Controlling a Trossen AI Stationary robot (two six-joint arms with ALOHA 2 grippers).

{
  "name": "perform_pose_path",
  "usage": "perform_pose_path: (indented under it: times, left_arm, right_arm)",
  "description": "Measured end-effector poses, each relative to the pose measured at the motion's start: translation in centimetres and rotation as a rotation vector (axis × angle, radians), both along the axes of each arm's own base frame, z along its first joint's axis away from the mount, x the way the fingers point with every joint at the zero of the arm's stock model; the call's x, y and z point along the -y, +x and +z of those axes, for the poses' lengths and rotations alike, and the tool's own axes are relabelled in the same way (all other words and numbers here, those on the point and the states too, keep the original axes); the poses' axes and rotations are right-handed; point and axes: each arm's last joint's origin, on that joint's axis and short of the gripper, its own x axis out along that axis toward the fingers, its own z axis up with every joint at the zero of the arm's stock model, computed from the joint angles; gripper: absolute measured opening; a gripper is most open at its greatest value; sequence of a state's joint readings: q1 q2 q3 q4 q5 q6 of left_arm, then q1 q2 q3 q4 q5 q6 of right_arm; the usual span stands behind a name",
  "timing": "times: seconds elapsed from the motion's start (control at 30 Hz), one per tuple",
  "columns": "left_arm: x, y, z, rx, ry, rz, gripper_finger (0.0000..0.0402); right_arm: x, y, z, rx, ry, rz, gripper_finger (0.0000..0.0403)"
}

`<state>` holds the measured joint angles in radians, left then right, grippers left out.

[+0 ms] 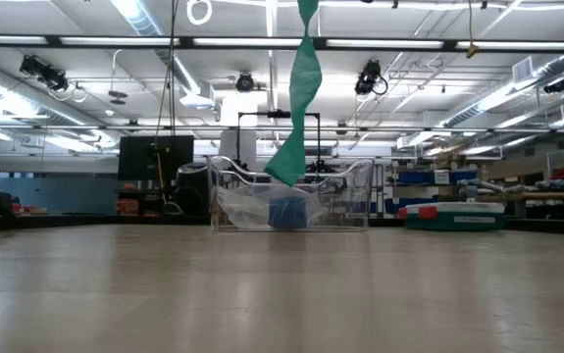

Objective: Roll bandage
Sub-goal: Roll the sky blue bandage

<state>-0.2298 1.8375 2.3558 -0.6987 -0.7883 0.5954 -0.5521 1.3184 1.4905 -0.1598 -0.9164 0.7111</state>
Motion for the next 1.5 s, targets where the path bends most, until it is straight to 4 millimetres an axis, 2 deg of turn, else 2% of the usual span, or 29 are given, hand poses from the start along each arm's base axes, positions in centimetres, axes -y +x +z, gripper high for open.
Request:
perform_pose_path:
  times: [0.23,0.43,0.67,0.87,1.2,1.5]
  left_arm:
    - [0.5,-0.1,0.0,0.026,-0.048,-0.029,0.0202]
    - [0.2,-0.1,-0.1,0.041,-0.081,0.019,0.0202]
    - [-0.7,-0.3,-1.4,0.127,-0.378,0.125,0.0202]
    - [-1.9,0.1,-2.1,0.145,-0.637,0.077,0.0202]
    - [-4.4,1.1,-3.0,0.121,-0.821,0.018,0.0202]
    - [-6.0,1.5,-3.3,0.102,-0.822,0.01,0.0202]
  right_arm:
    - [0.8,-1.0,0.4,0.039,-0.083,-0.12,0.0]
    - [0.7,-1.2,0.9,0.084,-0.122,-0.096,0.0]
    - [-0.5,-2.8,3.3,0.239,-0.17,-0.07,0.0]
    - [-1.9,-3.9,5.1,0.342,-0.144,-0.036,0.0]
    - [-4.1,-4.1,7.0,0.524,-0.062,0.023,0.0]
    - [-5.8,-3.7,7.3,0.552,-0.018,0.086,0.0]
